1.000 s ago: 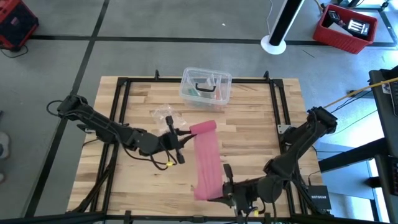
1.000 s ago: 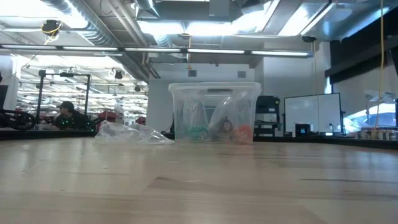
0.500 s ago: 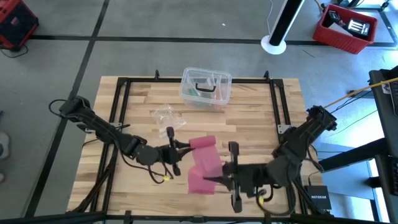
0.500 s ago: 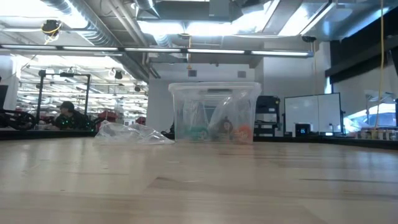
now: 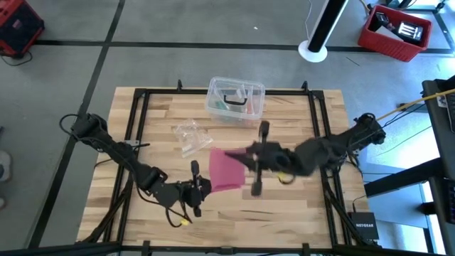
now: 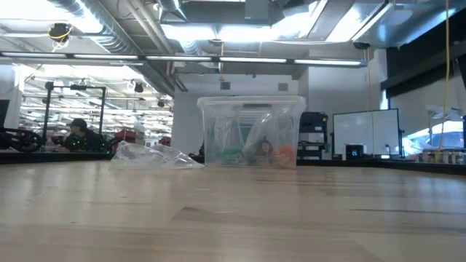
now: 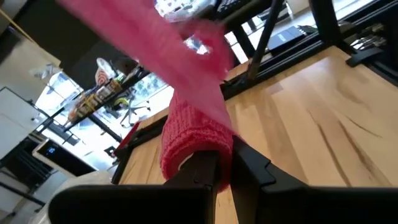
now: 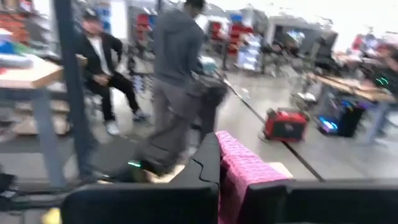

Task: Roll bandage
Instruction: Roll the pink bandage

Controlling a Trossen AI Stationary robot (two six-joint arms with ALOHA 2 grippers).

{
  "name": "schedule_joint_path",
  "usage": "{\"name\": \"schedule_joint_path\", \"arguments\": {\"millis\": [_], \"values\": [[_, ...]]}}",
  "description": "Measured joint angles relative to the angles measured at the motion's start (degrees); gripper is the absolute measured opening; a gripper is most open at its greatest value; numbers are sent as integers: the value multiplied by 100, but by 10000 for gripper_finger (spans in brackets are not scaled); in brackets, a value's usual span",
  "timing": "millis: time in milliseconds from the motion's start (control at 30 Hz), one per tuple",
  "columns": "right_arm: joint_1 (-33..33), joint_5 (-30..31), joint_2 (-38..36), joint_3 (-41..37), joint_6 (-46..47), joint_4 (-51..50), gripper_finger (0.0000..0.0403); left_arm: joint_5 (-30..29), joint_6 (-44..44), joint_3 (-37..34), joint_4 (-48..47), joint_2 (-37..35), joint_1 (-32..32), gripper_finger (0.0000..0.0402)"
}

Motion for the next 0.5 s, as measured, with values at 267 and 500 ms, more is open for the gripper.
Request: {"name": "schedule_joint_path", "arguments": {"millis": [267,500], "values": [[-954,-315,-13,-30,956,-1040,1,-18,171,-4,156,140,-258,17],[-1510,-914,-13,-39,1478,-2036,1,-8,432,-15,457,159,-419,17]]}}
